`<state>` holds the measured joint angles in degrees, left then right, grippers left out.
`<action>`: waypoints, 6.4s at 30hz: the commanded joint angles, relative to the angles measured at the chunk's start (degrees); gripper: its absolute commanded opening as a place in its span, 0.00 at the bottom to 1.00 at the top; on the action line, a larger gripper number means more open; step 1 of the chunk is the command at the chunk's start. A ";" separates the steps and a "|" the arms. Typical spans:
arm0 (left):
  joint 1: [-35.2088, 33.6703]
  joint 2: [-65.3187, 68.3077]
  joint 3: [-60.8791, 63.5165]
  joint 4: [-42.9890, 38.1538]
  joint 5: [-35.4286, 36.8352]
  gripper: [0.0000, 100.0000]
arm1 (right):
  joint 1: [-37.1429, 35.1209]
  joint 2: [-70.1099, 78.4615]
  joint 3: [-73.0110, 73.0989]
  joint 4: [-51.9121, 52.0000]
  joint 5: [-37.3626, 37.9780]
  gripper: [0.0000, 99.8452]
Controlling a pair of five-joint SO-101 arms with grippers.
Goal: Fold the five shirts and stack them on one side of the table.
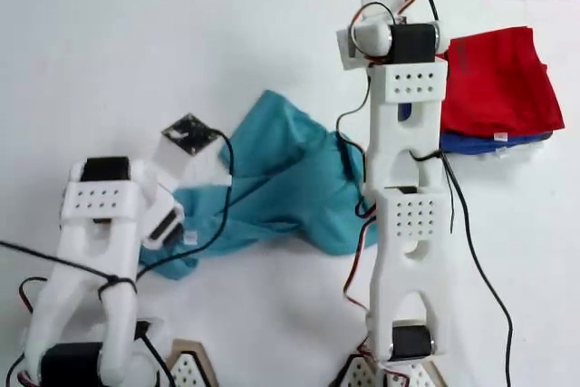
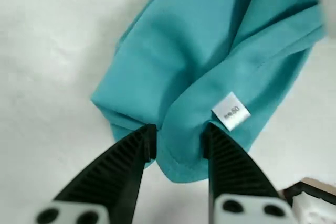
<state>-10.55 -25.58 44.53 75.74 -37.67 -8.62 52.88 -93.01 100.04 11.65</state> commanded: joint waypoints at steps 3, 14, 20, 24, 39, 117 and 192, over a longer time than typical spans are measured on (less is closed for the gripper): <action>-0.62 0.44 0.66 1.14 0.18 0.17 | 0.22 -3.03 -0.53 1.27 0.09 0.17; -0.62 0.44 4.70 2.99 -4.66 0.17 | 0.48 -0.04 -0.70 1.27 0.09 0.17; -0.62 0.09 4.88 2.99 -4.66 0.04 | 0.48 -0.04 -0.88 1.27 0.09 0.17; -0.62 0.00 3.56 3.43 -4.31 0.03 | 0.57 -1.27 -0.70 1.36 0.09 0.17; -0.97 0.44 -25.19 20.40 -0.35 0.03 | 0.48 -40.31 55.74 1.36 0.18 0.17; 1.67 0.09 -40.57 20.31 0.00 0.03 | 8.48 -82.33 104.79 -33.36 14.24 0.02; 8.26 -4.57 7.43 -6.95 0.18 0.21 | 16.13 -83.03 101.89 -22.02 13.19 0.02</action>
<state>0.26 -29.89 51.56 69.85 -34.86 6.95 -28.26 9.32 78.15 24.31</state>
